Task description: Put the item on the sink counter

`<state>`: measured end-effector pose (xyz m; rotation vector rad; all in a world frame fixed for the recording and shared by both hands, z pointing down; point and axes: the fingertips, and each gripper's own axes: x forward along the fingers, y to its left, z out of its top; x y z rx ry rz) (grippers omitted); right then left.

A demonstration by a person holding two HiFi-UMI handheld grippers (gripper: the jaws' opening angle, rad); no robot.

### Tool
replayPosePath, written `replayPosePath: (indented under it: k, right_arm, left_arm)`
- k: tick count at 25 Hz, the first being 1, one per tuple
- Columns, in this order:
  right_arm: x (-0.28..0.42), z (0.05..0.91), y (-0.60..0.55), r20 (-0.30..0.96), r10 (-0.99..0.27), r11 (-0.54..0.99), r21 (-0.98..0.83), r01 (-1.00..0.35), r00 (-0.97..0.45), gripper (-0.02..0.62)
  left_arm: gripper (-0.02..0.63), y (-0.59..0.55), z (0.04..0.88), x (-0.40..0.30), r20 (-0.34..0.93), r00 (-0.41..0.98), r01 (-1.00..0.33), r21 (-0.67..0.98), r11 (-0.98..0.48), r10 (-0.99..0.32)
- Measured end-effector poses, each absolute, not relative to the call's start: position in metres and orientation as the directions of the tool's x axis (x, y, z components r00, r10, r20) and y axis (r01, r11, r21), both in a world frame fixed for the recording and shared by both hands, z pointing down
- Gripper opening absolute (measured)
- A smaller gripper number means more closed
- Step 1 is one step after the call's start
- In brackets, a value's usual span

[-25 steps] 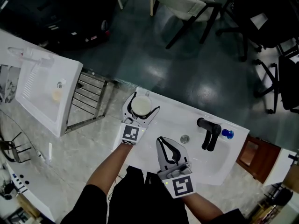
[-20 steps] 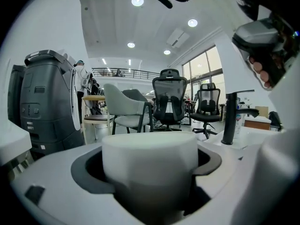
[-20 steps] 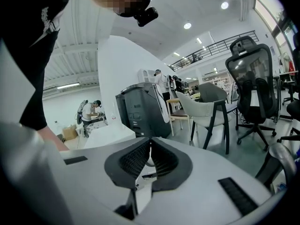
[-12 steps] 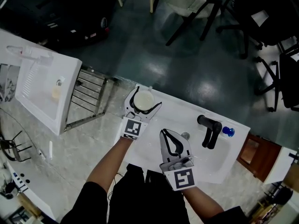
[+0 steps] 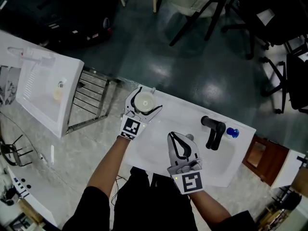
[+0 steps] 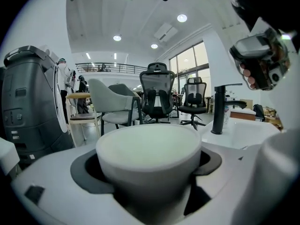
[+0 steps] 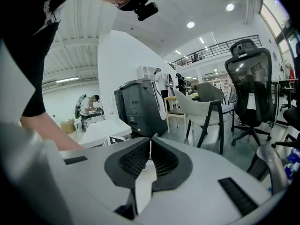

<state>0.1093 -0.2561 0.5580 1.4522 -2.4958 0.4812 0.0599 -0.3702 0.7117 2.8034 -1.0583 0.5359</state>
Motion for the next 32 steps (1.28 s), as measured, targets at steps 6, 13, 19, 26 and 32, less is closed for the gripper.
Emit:
replayPosePath:
  k: [6, 13, 19, 26, 32]
  right_arm:
    - [0.121, 0.533, -0.254, 0.265, -0.843, 0.445, -0.146, -0.884, -0.468, 0.033]
    - [0.128, 0.54, -0.237, 0.272, -0.835, 0.45, -0.162, -0.878, -0.478, 0.033]
    - [0.151, 0.531, -0.236, 0.26, -0.852, 0.422, -0.172, -0.89, -0.454, 0.032]
    - [0.144, 0.504, -0.224, 0.223, -0.863, 0.437, -0.123, -0.891, -0.453, 0.032]
    - [0.15, 0.499, -0.189, 0.255, -0.877, 0.371, -0.177, -0.912, -0.407, 0.032]
  left_arm:
    - [0.46, -0.364, 0.721, 0.058, 0.438, 0.652, -0.644, -0.112, -0.757, -0.619]
    - [0.477, -0.363, 0.723, 0.05, 0.428, 0.656, -0.673, -0.039, -0.738, -0.621]
    - [0.497, -0.353, 0.721, 0.038, 0.449, 0.624, -0.703, -0.034, -0.711, -0.639]
    - [0.499, -0.329, 0.692, 0.013, 0.41, 0.608, -0.749, 0.012, -0.662, -0.68]
    - [0.497, -0.29, 0.648, -0.005, 0.373, 0.605, -0.773, 0.063, -0.631, -0.704]
